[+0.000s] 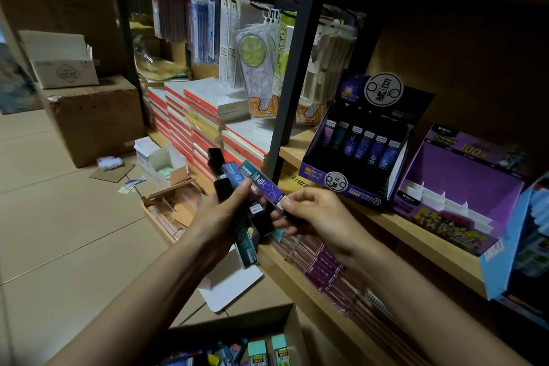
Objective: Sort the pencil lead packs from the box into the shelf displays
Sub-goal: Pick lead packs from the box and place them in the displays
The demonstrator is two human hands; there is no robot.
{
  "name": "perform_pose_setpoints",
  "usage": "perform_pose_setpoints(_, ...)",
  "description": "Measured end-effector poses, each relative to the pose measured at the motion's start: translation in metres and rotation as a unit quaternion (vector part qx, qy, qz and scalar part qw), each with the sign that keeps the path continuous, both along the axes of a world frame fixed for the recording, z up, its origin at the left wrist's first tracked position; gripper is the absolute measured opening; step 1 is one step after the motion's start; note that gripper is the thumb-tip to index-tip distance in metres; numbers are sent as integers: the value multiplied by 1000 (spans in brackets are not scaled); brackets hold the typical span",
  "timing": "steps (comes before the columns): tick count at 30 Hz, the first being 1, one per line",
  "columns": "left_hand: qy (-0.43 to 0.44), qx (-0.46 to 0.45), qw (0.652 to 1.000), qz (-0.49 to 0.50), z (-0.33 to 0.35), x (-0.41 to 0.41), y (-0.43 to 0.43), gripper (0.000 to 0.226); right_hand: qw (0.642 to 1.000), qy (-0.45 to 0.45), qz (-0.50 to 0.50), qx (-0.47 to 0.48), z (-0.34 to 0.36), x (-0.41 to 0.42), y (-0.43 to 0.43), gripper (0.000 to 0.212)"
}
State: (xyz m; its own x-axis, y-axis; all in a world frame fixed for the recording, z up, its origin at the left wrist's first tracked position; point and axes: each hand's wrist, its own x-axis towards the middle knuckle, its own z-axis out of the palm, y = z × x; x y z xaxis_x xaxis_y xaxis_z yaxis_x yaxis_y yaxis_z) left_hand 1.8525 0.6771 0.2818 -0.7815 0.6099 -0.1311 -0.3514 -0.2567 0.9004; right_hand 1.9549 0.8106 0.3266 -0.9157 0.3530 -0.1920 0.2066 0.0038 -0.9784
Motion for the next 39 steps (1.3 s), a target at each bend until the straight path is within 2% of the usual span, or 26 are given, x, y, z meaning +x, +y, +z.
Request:
perform_pose_setpoints(4, -30, 12, 999, 27, 1, -4, 0, 12, 994, 52, -75, 57, 8, 1, 23, 9)
perform_pose_setpoints(9, -35, 29, 998, 33, 4, -3, 1, 10, 971, 148, -182, 55, 32, -2, 71, 5)
perform_pose_setpoints(11, -30, 36, 999, 28, 4, -5, 2, 11, 957, 164, -216, 108, 43, -7, 95, 4)
perform_pose_setpoints(15, -19, 51, 998, 17, 3, -8, 4, 20, 909, 125, -249, 309, 58, -26, 136, 4)
perform_pose_setpoints(20, -17, 47, 999, 12, -1, -9, 8, 31, 869, 25, -213, 447, 60, -49, 159, 35)
perform_pose_setpoints(24, -32, 55, 998, 7, -2, -5, 12, 38, 862, 36, -171, 476, 57, -56, 156, 27)
perform_pose_setpoints(29, -31, 50, 998, 2, -3, -2, 14, 41, 865, 8, -132, 485, 62, -64, 154, 23)
perform_pose_setpoints(33, -17, 34, 999, -6, -5, -2, 16, 44, 878, 25, -181, 442, 54, -69, 152, 36)
perform_pose_setpoints(36, -24, 35, 999, -7, -6, -3, 19, 54, 880, 9, -216, 423, 46, -75, 154, 25)
perform_pose_setpoints(39, -15, 50, 999, -14, -8, -3, 17, 47, 883, -10, -228, 411, 40, -81, 156, 19)
